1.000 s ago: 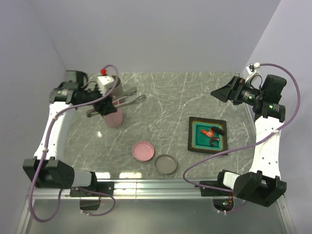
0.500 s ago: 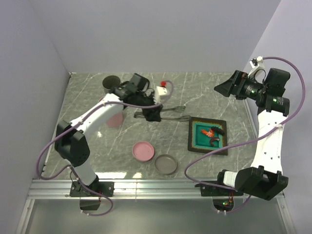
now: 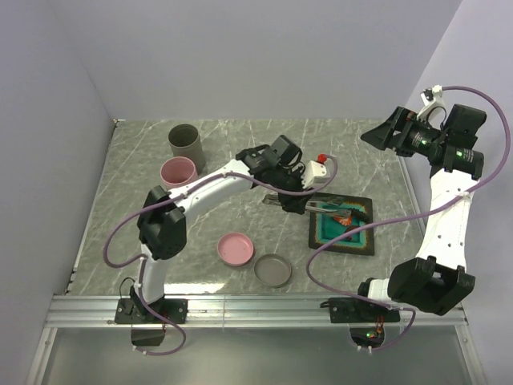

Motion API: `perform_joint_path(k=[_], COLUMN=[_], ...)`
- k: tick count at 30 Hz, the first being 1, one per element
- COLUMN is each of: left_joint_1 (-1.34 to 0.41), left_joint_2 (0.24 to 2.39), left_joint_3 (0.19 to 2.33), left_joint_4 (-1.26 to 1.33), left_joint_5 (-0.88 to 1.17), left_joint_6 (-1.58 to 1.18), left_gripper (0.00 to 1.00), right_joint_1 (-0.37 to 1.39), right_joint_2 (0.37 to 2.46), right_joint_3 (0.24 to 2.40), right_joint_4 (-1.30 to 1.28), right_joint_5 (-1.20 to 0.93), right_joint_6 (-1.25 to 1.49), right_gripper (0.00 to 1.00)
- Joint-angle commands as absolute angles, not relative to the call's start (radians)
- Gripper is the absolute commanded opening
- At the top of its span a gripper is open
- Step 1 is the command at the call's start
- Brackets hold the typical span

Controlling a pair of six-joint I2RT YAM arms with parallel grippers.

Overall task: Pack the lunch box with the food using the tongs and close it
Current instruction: Pick up the food using the clamp

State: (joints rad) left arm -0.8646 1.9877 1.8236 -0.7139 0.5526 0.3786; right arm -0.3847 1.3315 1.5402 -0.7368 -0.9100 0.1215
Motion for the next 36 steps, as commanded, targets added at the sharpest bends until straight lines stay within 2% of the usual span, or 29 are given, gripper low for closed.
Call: perform_joint_path(k=[1,20,36], left_joint_1=[-0.894,-0.982,-1.032], left_joint_2=[2.032,2.206,2.25], left_joint_3=[1.928,2.02,2.025], left_joint_4=[-0.686,-0.615,-0.611], left_joint_5=[0.514,0.442,0.431], left_joint_6=[0.342,0.285,0.278], left_gripper=[0.53,0.51,0.5], right_joint_1=[-0.394,-0.405,-0.413], right_joint_2=[1.336,1.304,1.29], right_joint_3=[1.585,1.537,1.517], right_joint_4=[-0.729,-0.695,-0.678], right_joint_5=[-0.93,-0.933,-0.942], right_joint_6=[0.121,0.137,0.144], right_gripper=[1.0,1.0,1.0])
